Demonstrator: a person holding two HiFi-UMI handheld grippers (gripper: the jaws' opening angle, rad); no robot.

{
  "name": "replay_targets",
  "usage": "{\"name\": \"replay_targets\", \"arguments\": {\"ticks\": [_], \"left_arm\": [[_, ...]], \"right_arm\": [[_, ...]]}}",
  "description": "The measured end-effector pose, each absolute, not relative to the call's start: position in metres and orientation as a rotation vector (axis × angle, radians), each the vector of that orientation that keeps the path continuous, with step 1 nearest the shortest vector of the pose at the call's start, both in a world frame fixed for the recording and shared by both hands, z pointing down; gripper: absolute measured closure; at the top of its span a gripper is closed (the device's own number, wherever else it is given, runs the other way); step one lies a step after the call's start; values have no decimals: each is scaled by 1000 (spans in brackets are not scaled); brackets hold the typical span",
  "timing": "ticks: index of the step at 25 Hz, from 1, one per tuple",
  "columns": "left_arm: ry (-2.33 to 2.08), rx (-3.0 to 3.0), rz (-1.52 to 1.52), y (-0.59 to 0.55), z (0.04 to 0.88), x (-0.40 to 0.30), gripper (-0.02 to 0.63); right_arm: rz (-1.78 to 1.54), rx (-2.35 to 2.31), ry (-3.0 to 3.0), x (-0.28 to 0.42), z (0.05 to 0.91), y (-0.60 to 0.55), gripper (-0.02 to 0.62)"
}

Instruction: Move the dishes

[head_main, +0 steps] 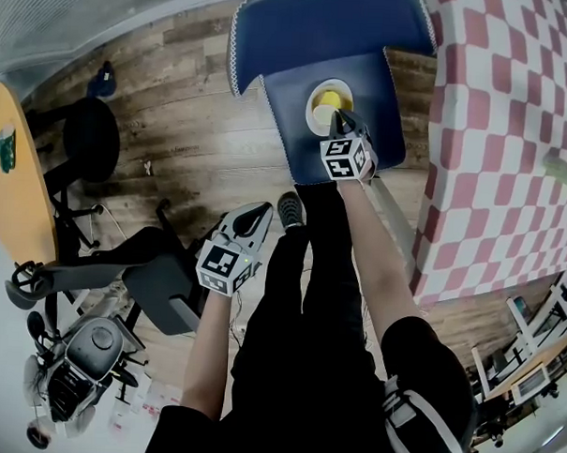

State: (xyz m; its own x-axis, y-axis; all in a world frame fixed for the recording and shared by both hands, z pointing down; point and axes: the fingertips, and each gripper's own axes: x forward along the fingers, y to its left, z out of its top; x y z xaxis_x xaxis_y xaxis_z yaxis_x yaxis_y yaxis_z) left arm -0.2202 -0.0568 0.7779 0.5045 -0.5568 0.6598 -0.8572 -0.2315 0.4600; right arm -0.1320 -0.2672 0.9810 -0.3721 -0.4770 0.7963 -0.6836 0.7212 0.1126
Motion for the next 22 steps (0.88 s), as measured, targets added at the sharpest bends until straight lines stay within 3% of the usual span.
{"name": "replay_targets", "arguments": {"ticks": [22], "left_arm": [[-1189,2037,416,-10,693,-217,583]], "right_arm": [[272,957,-2042,-112,862,-232,568]]}}
